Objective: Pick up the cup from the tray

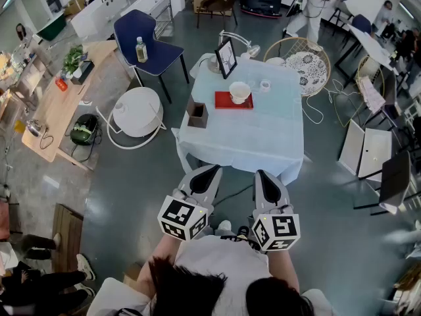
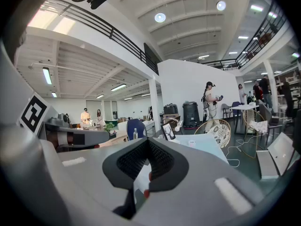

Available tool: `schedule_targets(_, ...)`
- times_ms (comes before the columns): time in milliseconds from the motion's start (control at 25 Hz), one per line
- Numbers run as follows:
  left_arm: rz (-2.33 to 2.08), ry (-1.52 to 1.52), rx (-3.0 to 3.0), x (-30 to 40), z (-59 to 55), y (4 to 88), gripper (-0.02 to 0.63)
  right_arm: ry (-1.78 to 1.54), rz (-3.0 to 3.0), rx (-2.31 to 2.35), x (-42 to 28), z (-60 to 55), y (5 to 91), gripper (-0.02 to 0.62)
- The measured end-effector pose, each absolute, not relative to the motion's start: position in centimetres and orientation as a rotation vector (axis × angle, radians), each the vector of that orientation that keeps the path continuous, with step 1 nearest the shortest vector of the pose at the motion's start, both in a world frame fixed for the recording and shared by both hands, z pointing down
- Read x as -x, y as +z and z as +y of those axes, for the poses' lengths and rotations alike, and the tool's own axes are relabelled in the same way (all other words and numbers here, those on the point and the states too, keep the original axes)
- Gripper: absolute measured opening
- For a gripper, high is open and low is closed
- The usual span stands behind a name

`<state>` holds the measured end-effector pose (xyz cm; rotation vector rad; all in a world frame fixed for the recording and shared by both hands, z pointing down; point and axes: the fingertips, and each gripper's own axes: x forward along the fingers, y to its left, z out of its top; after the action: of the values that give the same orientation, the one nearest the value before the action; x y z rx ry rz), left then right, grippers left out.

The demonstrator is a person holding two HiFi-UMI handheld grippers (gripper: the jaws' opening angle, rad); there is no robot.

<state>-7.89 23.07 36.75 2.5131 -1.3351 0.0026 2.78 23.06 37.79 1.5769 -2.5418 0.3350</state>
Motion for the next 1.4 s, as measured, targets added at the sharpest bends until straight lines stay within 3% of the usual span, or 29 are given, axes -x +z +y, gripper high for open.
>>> schedule_targets(1080,-1.353,0.036,-2.522,4.9,21.3,36.6,0.006,0.347,-2.612,-1.507,-4.0,21.7,37.7,0.026)
schedule_targets(1160,-1.350,0.068,-2.521,4.5,21.1,36.9,0.058,0.333,-2.637,-1.451,-3.8,21.7,37.7,0.061)
schedule_targets(1320,-1.364,0.080,-2.507,4.2,20.5,37.2,0.102,0.309,-2.690,-1.355,-3.8,21.5,37.7,0.199)
schedule_targets(1400,-1.349,0.070,-2.511,4.0,20.2,37.0,0.180,0.305,-2.707,-1.336,-4.2,21.3,37.6,0.259)
